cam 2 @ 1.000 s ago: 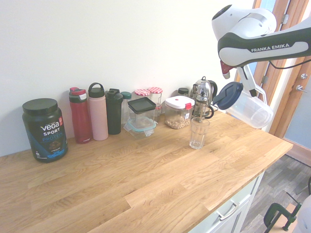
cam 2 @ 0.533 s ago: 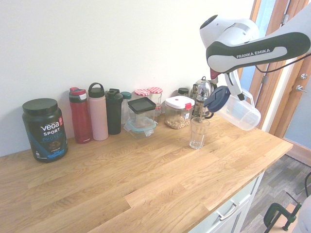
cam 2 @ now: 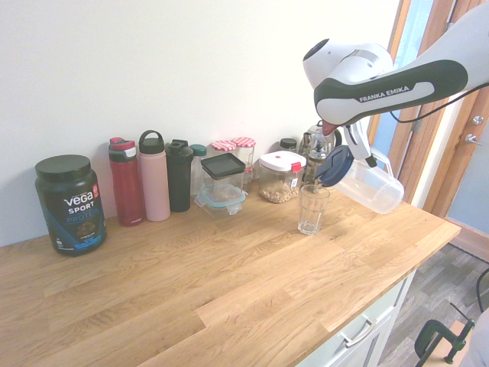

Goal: Pour me some water

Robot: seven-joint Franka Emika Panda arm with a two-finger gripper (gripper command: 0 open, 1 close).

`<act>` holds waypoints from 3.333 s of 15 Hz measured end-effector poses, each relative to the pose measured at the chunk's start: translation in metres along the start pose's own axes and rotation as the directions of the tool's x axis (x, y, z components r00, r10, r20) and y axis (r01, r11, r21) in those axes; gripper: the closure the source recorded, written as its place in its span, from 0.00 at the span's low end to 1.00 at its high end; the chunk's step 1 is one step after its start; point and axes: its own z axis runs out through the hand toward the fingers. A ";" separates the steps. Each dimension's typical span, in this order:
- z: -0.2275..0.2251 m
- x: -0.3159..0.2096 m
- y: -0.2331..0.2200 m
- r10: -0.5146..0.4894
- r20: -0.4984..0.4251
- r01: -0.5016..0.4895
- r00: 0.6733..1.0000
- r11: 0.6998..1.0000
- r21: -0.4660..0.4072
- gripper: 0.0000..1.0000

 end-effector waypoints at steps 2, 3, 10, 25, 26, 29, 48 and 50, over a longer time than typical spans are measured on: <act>-0.007 -0.008 0.010 0.013 -0.018 -0.013 1.000 1.000 0.008 1.00; -0.014 -0.016 0.020 0.020 -0.035 -0.019 0.999 0.999 0.028 1.00; -0.024 -0.112 0.096 0.000 -0.192 0.079 0.981 0.912 0.402 1.00; -0.070 -0.264 -0.079 0.412 -0.040 -0.273 0.910 0.669 0.692 1.00; -0.084 -0.264 -0.103 0.432 -0.043 -0.285 0.901 0.664 0.692 1.00; -0.118 -0.245 -0.178 0.515 -0.037 -0.341 0.856 0.618 0.708 1.00; -0.141 -0.142 -0.350 0.764 0.031 -0.457 0.644 0.352 0.817 0.00; -0.134 -0.134 -0.356 0.757 0.037 -0.460 0.653 0.357 0.813 0.00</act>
